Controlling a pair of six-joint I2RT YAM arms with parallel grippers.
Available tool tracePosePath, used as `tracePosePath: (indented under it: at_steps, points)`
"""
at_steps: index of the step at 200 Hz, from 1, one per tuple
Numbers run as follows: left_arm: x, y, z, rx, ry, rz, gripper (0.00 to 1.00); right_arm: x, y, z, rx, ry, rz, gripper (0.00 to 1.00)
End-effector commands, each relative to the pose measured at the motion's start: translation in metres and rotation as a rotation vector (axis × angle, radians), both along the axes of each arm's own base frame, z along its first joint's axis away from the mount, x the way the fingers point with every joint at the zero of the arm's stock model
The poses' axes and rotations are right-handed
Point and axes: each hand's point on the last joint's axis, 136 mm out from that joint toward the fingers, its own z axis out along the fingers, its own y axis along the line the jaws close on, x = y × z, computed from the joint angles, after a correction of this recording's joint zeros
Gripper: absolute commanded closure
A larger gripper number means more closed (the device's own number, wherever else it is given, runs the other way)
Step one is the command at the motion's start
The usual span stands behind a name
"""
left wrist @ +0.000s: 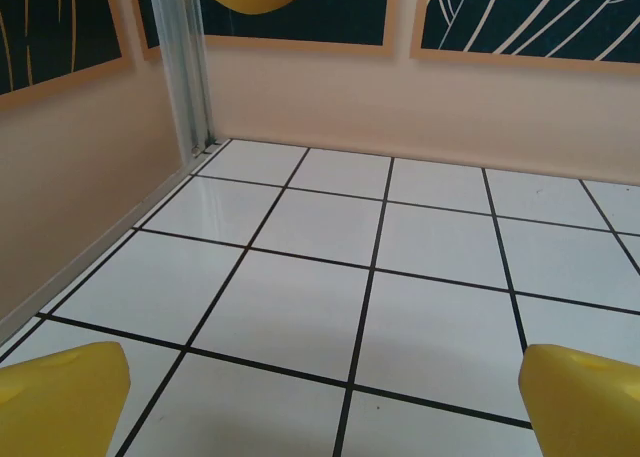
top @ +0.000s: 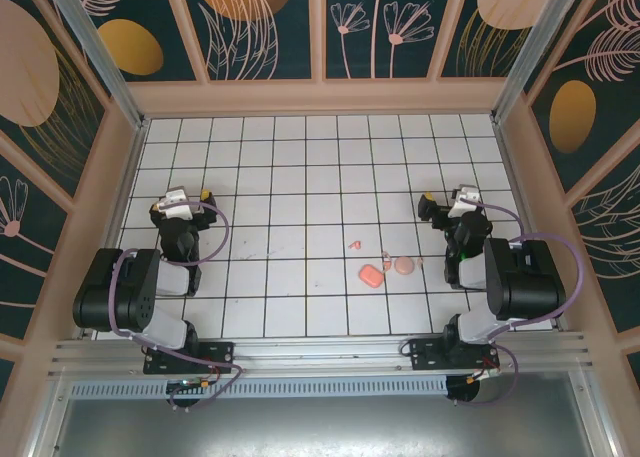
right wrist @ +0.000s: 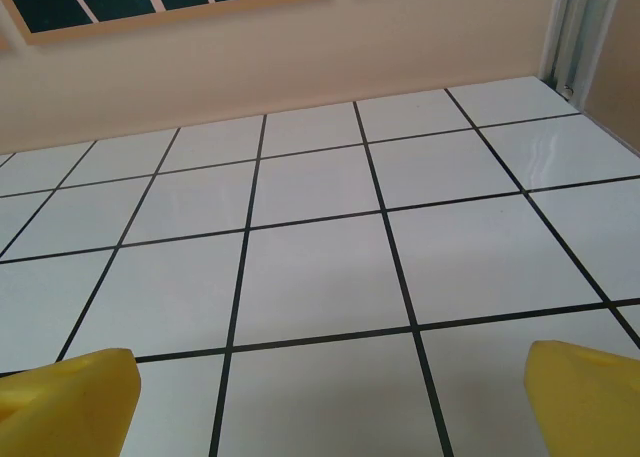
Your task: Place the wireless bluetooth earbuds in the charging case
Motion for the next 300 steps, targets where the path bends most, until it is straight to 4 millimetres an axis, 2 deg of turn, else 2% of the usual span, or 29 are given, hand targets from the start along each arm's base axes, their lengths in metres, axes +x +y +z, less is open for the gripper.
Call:
tracePosePath:
  at_steps: [1,256,278,300]
  points:
    - [0.004,-0.001,0.01,-0.013,-0.033,-0.008,0.01,0.006,-0.004,0.011,-0.001,-0.038,-0.026,0.01]
    - [0.004,-0.002,0.011,-0.011,-0.036,-0.015,0.01,0.006,-0.003,0.011,0.001,-0.037,-0.019,0.01]
    - [0.011,-0.011,0.014,0.002,-0.012,-0.069,0.01,0.011,-0.003,0.016,0.0,-0.019,-0.021,0.01]
    - [0.025,-0.02,0.021,0.01,0.054,-0.12,0.06,0.016,-0.006,0.024,0.026,0.038,-0.039,0.01]
